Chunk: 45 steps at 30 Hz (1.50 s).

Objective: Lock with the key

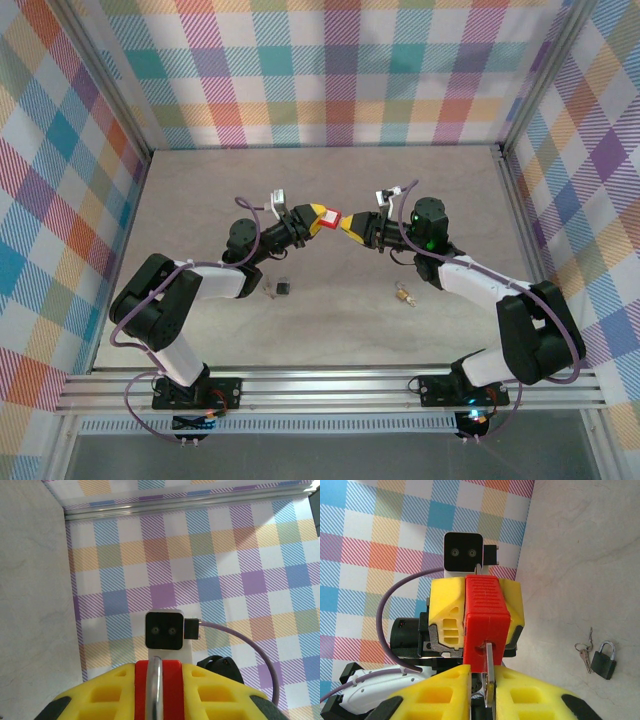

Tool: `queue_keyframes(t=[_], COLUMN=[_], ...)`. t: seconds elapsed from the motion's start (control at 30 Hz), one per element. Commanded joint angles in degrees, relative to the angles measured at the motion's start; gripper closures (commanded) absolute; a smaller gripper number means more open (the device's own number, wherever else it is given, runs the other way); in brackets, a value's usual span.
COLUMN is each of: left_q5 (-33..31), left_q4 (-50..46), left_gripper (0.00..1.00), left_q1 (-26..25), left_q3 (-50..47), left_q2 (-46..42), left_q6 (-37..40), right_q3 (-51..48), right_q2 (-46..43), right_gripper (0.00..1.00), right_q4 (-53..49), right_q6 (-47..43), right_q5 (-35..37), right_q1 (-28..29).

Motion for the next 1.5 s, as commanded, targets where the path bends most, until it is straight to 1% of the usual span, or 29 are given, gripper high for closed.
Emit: queue_keyframes(t=[0.0,0.2,0.57,0.77,1.17,1.47], left_q5=[0.5,0.5,0.5,0.5,0.1,-0.5], left_q4=[3.7,3.7,3.7,3.7,3.8,3.8], left_gripper=[1.0,1.0,1.0,1.0,1.0,1.0], left_q1=[0.5,0.5,0.5,0.5,0.9,1.7], left_q3=[0.5,0.5,0.6,0.5,0.3,-0.2], left_q2=[-0.2,-0.4,-0.5,-0.7,-1.7,-2.5], left_q6=[0.1,0.2,0.1,0.2,0.3,0.2], right_q3=[2.0,2.4,2.3,2.1,-0.3,-2.7], right_q2=[-0.1,0.3,1.3,1.8,1.8,1.5], right_gripper=[0.83,0.84,0.9,1.0,1.0,1.0], right_q4=[0.6,0.5,0.8,1.0,1.6,2.8], right_q6=[-1.6,-1.7,-1.7,-1.8,-1.5,-1.1], right_q5=[0.0,-0.1,0.0,0.1,2.0,2.0], right_q1=[0.3,0.3,0.3,0.3,0.3,0.3])
